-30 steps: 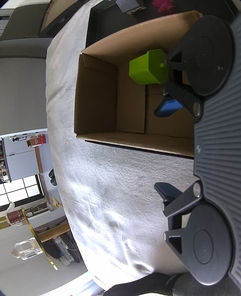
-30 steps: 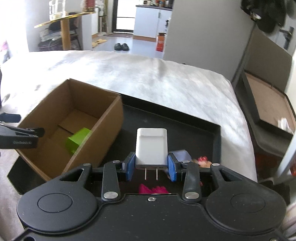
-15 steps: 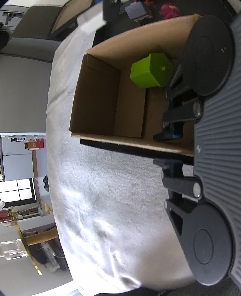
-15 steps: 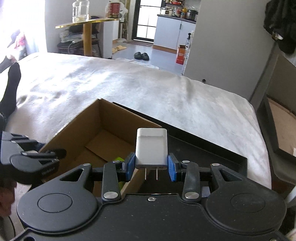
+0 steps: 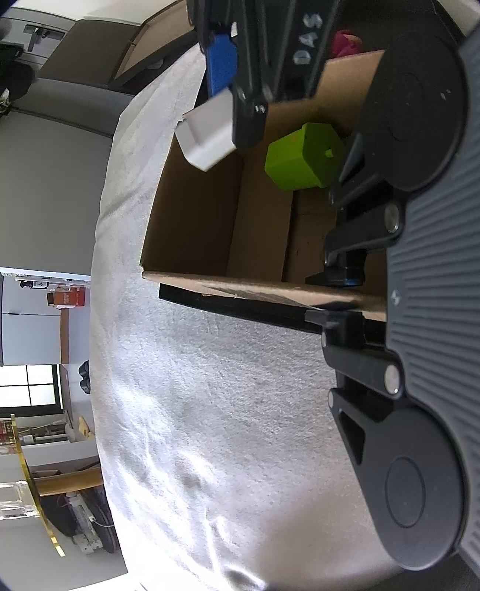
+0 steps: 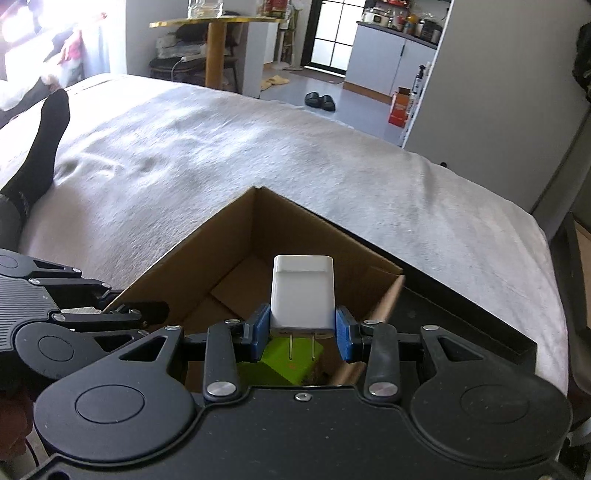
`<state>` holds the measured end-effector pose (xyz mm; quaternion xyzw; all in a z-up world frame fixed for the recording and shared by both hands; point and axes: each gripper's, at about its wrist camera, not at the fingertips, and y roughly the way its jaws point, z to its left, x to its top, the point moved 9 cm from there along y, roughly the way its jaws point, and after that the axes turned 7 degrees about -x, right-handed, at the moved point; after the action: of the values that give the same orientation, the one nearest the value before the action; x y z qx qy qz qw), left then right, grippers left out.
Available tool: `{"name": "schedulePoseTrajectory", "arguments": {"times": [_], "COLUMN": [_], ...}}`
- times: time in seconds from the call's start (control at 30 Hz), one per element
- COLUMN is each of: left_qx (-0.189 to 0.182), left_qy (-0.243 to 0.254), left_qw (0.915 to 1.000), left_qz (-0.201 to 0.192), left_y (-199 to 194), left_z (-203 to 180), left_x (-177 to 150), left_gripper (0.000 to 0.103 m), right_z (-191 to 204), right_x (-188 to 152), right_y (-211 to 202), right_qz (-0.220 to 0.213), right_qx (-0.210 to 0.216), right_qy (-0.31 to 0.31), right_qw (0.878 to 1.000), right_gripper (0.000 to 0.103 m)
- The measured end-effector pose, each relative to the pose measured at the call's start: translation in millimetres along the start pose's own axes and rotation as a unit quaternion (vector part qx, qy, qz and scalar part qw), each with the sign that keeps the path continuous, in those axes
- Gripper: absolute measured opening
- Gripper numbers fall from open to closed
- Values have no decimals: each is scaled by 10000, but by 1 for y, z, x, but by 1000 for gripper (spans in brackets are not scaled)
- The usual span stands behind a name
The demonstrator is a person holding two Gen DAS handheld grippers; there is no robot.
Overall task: Organize rigid objects
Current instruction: 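Carry the white charger with the right gripper into the box, then open the right gripper to release the charger inside the box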
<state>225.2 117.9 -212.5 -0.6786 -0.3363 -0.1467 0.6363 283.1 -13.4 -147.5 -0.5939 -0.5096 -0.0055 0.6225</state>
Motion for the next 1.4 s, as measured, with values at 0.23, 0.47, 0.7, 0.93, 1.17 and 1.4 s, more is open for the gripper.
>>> {"name": "schedulePoseTrajectory", "arguments": {"times": [0.23,0.47,0.7,0.93,1.17,1.4], "left_qx": [-66,-124,-118,-137,46,354], "left_qy": [-64,-136,-127,-112,11,226], "left_qw": [10000,9998,9998,9998,10000,9990], "left_qz": [20,28,21,-32,11,-157], "left_y": [0,0,0,-7,-13,-27], "left_z": [1,4,4,3,1,0], "left_x": [0,1,1,4,6,11], "left_gripper": [11,11,11,12,20,68], "right_z": [13,14,13,-2,-25,-48], "right_x": [-1,-4,-6,-7,-18,-37], "right_y": [17,15,6,-11,-24,-38], "right_qz": [153,214,180,106,64,20], "right_qx": [26,-46,-61,-136,-347,-401], "right_qy": [-128,-140,-129,132,365,605], "right_qw": [9998,9997,9997,9998,9987,9974], "right_gripper": [39,48,57,71,87,96]}}
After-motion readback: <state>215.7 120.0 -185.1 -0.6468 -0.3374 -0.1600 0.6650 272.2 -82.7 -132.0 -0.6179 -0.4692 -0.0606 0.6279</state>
